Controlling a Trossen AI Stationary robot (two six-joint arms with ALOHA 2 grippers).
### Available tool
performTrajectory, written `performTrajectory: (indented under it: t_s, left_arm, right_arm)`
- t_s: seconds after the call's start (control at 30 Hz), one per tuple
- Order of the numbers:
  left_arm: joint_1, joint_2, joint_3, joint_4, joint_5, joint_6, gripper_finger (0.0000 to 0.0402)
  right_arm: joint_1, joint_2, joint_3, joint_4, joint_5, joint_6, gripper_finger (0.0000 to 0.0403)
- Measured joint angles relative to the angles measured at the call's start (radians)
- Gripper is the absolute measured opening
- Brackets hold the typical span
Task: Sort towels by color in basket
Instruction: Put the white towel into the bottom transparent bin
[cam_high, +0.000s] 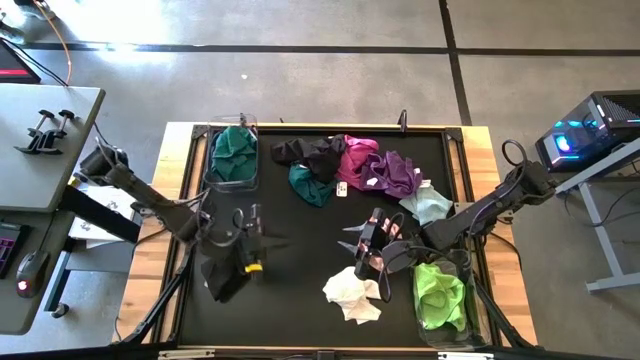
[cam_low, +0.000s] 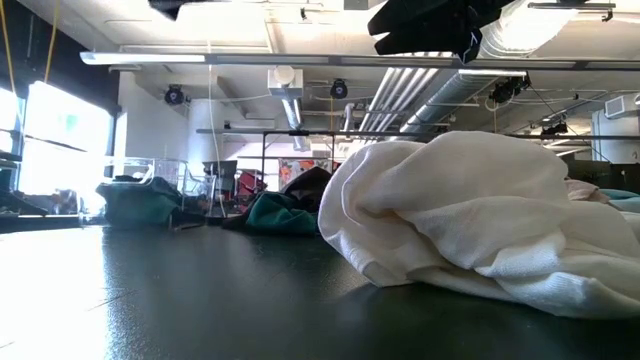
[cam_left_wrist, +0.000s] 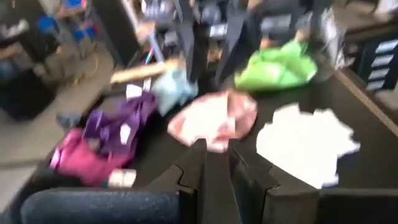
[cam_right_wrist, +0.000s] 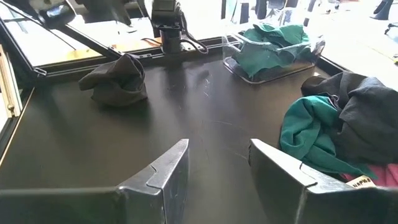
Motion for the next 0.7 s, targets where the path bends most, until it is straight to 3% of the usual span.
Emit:
performTrajectory:
  t_s: [0.2, 0.43, 0.57, 0.7]
  left_arm:
    - [-0.066, -0.001, 0.123, -0.386, 0.007, -0.314, 0.0053]
    - [-0.123, 0.01, 0.138, -0.519, 0.084, -0.581, 0.0053]
    - [-0.149, 0.07, 0.138, -0.529, -0.001, -0.678, 0.0053]
    - [-0.154, 0.174, 0.138, -0.482, -0.099, -0.688, 0.0053]
  right_arm:
    - [0.0, 0.0, 0.0, 0.0, 0.0, -0.001, 0.0161]
    - [0.003, 0.0, 0.0, -0.018, -0.021, -0.073, 0.0161]
    - [0.016, 0.001, 0.0, -0.076, -0.147, -0.142, 0.0161]
    - [0.016, 0.001, 0.0, -0.124, -0.383, -0.123, 0.0161]
